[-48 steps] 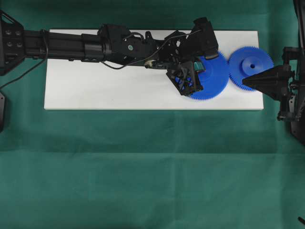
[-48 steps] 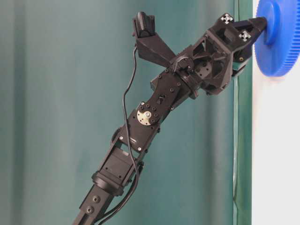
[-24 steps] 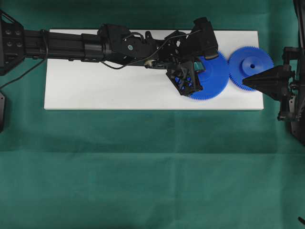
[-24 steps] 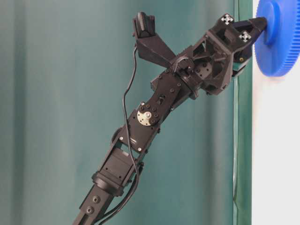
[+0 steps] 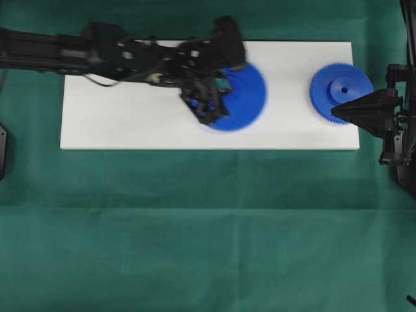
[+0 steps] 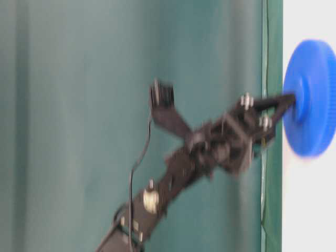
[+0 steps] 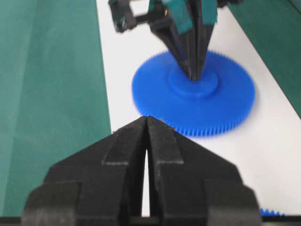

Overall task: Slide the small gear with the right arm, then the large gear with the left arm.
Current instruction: 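Slide the large blue gear back left to the board's left end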

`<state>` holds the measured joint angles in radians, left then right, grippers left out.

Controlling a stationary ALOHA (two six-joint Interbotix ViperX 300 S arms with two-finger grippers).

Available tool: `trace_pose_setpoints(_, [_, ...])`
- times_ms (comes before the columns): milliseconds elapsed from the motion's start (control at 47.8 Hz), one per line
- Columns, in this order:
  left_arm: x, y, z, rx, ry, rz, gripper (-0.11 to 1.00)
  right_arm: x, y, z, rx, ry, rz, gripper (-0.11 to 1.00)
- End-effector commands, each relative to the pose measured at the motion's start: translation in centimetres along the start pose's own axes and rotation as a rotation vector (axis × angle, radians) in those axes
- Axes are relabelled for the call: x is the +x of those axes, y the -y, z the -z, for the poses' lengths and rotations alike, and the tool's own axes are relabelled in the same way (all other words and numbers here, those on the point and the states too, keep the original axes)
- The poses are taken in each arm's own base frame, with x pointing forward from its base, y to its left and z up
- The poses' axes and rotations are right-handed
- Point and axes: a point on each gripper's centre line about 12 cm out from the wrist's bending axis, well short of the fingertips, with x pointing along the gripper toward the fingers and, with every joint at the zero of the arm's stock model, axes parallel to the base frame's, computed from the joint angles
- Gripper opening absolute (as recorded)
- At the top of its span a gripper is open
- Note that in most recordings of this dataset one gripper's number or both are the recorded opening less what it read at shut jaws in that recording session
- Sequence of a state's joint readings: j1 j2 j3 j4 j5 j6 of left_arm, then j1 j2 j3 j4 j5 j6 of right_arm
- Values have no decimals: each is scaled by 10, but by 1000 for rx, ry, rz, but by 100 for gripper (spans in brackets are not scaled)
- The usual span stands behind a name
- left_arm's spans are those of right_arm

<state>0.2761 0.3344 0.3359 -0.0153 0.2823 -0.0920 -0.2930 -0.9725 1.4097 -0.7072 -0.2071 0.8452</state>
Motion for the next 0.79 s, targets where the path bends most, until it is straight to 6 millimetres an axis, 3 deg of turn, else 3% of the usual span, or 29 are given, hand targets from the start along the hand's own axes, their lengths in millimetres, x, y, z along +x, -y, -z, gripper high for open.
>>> trace_pose_setpoints(0, [-3, -25, 50, -76, -96, -38, 0, 1, -2, -9, 3, 24, -12, 50])
trace_pose_setpoints(146, [-29, -38, 87, -158, -73, -56, 0, 2, -3, -16, 1, 37, -13, 50])
trace_pose_setpoints(481, [-81, -45, 161, -244, -129, -80, 0, 9, -3, -22, 29, 24, -7, 50])
trace_pose_setpoints(774, [-114, -49, 191, -316, -107, -91, 0, 22, -1, -24, 36, -19, 0, 50])
